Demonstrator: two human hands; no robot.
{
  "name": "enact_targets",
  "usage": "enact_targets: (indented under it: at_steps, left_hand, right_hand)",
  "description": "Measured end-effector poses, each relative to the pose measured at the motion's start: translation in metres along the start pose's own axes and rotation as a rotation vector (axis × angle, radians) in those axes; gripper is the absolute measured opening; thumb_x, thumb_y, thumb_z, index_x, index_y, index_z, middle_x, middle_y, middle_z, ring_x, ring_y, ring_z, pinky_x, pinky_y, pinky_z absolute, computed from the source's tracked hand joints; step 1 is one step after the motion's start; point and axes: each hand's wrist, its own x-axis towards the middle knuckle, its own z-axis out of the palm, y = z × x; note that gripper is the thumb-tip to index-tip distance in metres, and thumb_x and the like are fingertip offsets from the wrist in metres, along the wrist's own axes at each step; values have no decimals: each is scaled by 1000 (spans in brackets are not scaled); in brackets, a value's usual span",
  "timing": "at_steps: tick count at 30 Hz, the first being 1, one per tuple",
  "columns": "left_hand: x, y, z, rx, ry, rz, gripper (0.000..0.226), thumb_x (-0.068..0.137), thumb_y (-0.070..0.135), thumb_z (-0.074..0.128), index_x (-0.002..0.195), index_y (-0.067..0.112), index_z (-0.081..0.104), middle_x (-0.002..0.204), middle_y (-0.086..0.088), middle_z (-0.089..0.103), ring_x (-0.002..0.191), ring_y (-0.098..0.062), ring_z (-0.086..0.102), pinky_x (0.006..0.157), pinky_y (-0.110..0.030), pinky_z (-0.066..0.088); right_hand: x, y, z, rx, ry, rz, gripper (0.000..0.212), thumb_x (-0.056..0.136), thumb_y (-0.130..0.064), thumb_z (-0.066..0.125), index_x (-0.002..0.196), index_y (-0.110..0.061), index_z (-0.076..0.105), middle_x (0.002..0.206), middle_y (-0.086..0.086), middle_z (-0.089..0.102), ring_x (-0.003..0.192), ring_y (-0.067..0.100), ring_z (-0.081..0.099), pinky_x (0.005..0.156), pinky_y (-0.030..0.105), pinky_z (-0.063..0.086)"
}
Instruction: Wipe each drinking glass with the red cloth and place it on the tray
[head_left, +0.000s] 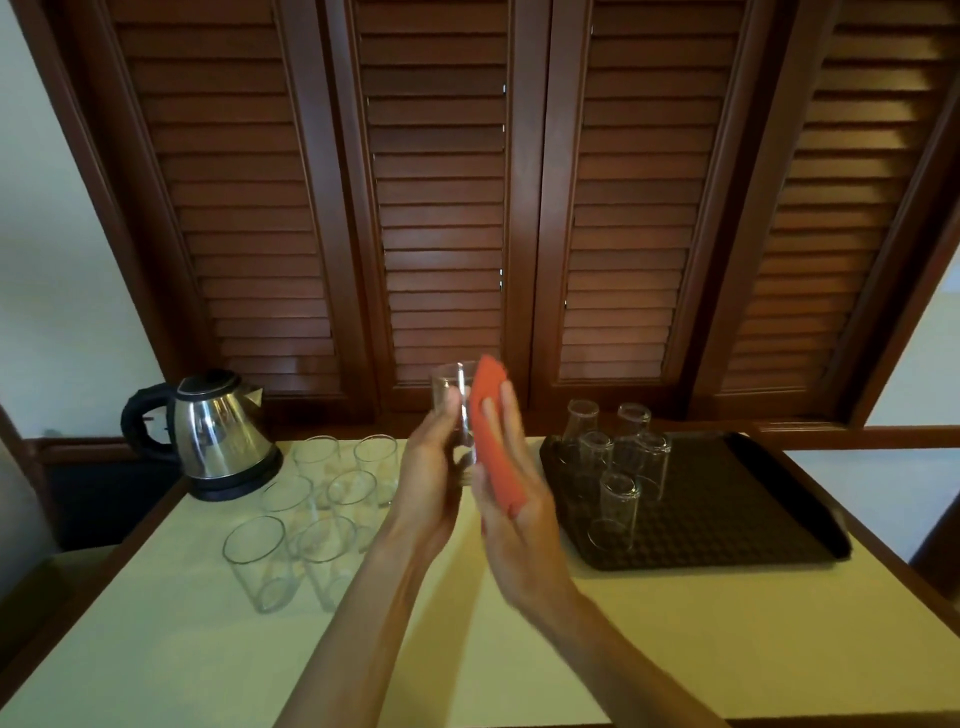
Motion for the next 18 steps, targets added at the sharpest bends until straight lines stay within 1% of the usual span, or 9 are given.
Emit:
enact_targets:
  at_steps: [2, 4, 7, 10, 12, 13, 15, 16, 18]
  left_hand:
    - [4, 3, -4, -23, 23, 30, 73, 84, 70, 65, 133, 15, 69, 130, -15, 71, 125, -28, 66, 103, -43, 54]
    - [0, -4, -2, 54, 29, 72, 64, 91, 62, 51, 135, 18, 66, 125, -10, 74, 116, -21, 71, 90, -35, 59]
    - [-5, -16, 0, 96, 27, 14, 58, 98, 59, 37, 135, 25, 64, 123, -9, 75, 120, -25, 69, 91, -42, 58]
    - [1, -1, -2, 112, 55, 26, 59, 97, 65, 33, 130, 29, 67, 120, -5, 76, 114, -21, 72, 87, -33, 55]
    - [3, 5, -2, 152, 50, 71, 65, 92, 69, 38, 133, 26, 63, 119, -3, 73, 111, -19, 70, 84, -30, 54]
    - [1, 2, -1, 172, 43, 82, 63, 91, 70, 43, 133, 26, 61, 118, -1, 71, 111, -18, 69, 84, -31, 54]
    - [-5, -8, 2, 206, 44, 83, 66, 87, 77, 54, 135, 32, 60, 127, 2, 67, 120, -16, 64, 96, -40, 55]
    - [-6, -13, 3, 217, 40, 77, 68, 86, 80, 54, 137, 35, 60, 134, 2, 64, 126, -16, 62, 102, -45, 54]
    - [-4, -14, 3, 220, 60, 119, 56, 98, 71, 47, 137, 35, 64, 134, -2, 67, 126, -20, 64, 103, -47, 55]
  right_hand:
    - [-12, 3, 3, 43, -25, -34, 56, 102, -45, 49, 153, -52, 26, 166, -22, 13, 154, 7, 14, 124, 51, 24]
    - [3, 3, -1, 105, 55, 41, 56, 100, -45, 52, 150, -56, 29, 163, -25, 21, 151, 3, 24, 123, 49, 29]
    - [23, 1, -10, 120, 118, 141, 58, 95, -52, 53, 146, -62, 29, 164, -13, 30, 148, 10, 34, 119, 50, 35]
    - [-5, 1, 1, 63, 20, 101, 64, 100, -37, 50, 157, -37, 20, 166, -21, 15, 150, -2, 21, 122, 27, 27]
    - [-14, 3, 5, 59, -9, 44, 62, 101, -30, 47, 157, -29, 20, 162, -29, 20, 145, -7, 30, 115, 17, 32]
    - [-7, 3, 2, 84, 11, 84, 63, 100, -33, 47, 157, -31, 21, 160, -29, 26, 140, -6, 38, 112, 19, 39]
    - [16, 3, -8, 140, 96, 156, 65, 96, -40, 50, 156, -38, 23, 159, -19, 36, 138, 4, 46, 104, 29, 50]
    - [23, 1, -12, 152, 116, 164, 64, 97, -40, 50, 155, -41, 24, 159, -19, 36, 142, 9, 44, 104, 33, 51]
    - [15, 0, -7, 83, 94, 104, 59, 101, -37, 49, 154, -43, 24, 160, -28, 29, 150, 8, 29, 117, 37, 39]
